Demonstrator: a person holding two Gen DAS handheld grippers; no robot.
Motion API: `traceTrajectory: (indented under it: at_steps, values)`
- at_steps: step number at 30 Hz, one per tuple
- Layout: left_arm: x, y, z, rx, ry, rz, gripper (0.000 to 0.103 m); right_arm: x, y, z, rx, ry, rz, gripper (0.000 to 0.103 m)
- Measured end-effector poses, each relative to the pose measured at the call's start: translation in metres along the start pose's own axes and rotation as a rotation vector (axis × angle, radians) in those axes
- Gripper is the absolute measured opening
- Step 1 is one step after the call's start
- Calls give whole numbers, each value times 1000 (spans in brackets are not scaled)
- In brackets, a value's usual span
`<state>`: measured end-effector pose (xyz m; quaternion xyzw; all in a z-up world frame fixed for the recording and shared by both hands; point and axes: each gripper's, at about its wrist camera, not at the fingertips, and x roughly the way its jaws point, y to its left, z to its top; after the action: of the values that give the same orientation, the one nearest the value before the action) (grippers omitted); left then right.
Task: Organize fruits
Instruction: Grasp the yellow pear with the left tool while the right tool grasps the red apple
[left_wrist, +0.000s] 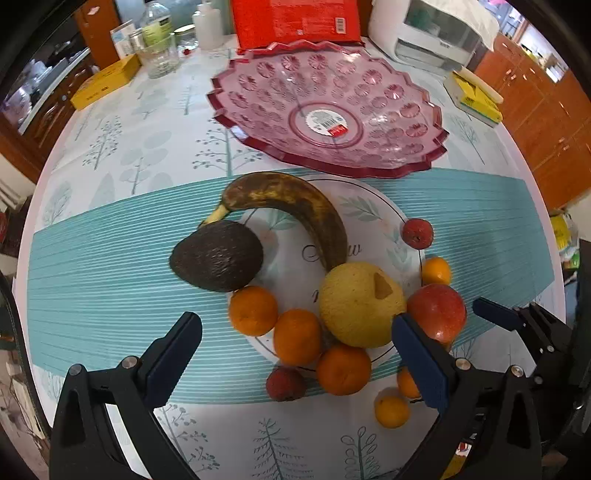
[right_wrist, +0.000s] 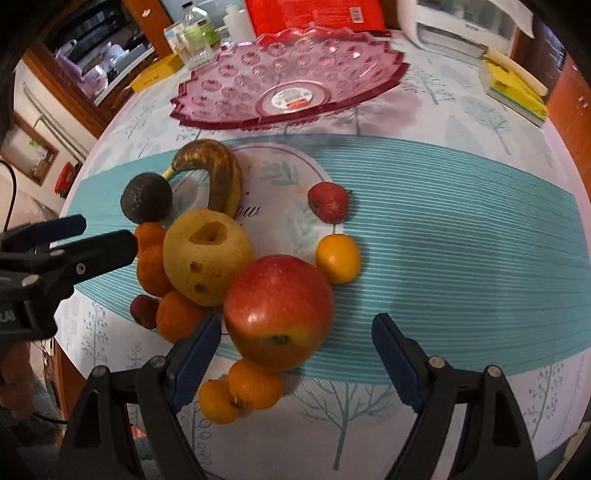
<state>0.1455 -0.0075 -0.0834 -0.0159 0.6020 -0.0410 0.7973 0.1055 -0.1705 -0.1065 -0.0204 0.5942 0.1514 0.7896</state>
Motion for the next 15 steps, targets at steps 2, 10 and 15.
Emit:
traceTrajectory:
  at_steps: [2,10,15]
  values:
    - [3,-4,1,13,8,-5,102,6,2,2,-18,8,-5,84]
    - [22,-29,2,84,73,-34,102,15,2,1,-46,34,69,67]
    - [34,-40,2,109,114,-50,102,10,-4,-4,-34,26,28,67]
